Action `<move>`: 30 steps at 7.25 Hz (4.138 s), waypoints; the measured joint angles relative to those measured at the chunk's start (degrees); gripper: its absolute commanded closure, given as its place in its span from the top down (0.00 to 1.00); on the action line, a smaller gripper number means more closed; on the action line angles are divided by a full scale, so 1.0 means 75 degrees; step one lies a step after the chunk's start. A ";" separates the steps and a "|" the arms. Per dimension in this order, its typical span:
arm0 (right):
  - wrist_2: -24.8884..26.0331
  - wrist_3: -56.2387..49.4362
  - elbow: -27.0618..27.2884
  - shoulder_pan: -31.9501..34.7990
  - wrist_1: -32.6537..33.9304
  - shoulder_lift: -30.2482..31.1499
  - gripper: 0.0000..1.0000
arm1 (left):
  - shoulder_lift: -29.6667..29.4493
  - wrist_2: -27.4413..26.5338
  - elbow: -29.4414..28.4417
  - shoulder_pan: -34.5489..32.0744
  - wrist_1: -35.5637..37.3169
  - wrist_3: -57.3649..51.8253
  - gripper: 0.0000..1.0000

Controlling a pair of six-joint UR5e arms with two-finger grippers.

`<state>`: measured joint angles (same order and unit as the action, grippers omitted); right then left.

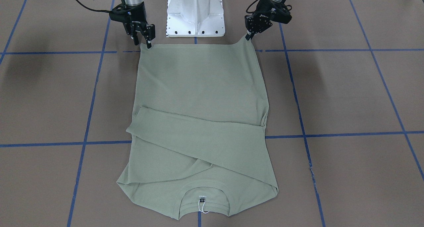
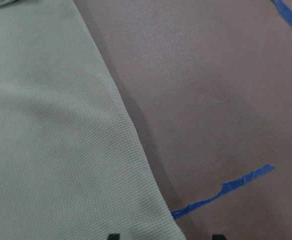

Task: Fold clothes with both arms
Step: 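Grasp the two hem corners nearest the robot with both grippers, then lift the hem with both grippers and fold it over toward the collar, then release the hem with the left gripper while the right gripper rises away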

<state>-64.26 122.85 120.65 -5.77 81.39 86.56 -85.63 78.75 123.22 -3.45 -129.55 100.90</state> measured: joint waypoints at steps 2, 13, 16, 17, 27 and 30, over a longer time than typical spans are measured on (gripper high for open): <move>0.0004 -0.0008 -0.0027 0.0006 0.0000 -0.0015 0.14 | -0.0006 0.0008 0.0004 0.0001 0.0000 0.0000 0.00; -0.2538 -0.1275 0.4376 0.1746 0.6462 -0.2511 0.00 | -0.0862 0.2621 0.3846 -0.1322 0.3599 -0.1073 0.00; -0.2915 -0.3419 0.2895 0.3458 0.5792 -0.3169 0.00 | -0.2257 0.2931 0.2038 -0.3252 0.4128 -0.3493 0.00; -0.3243 -0.3827 0.1591 0.4128 0.4662 -0.3333 0.00 | -0.2568 0.2943 0.1297 -0.3807 0.4114 -0.4067 0.00; -0.4005 -0.6047 -0.4661 0.6447 0.0852 -0.4990 0.00 | -0.4801 0.2634 -0.4983 -0.5686 0.1917 -0.6047 0.00; -0.3993 -0.6139 -0.5161 0.6477 0.0451 -0.5009 1.00 | -0.4802 0.2602 -0.5042 -0.5597 0.1862 -0.6042 1.00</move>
<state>-94.21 76.81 81.95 42.81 84.77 48.99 -121.64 98.27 85.40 -45.43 -115.58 55.59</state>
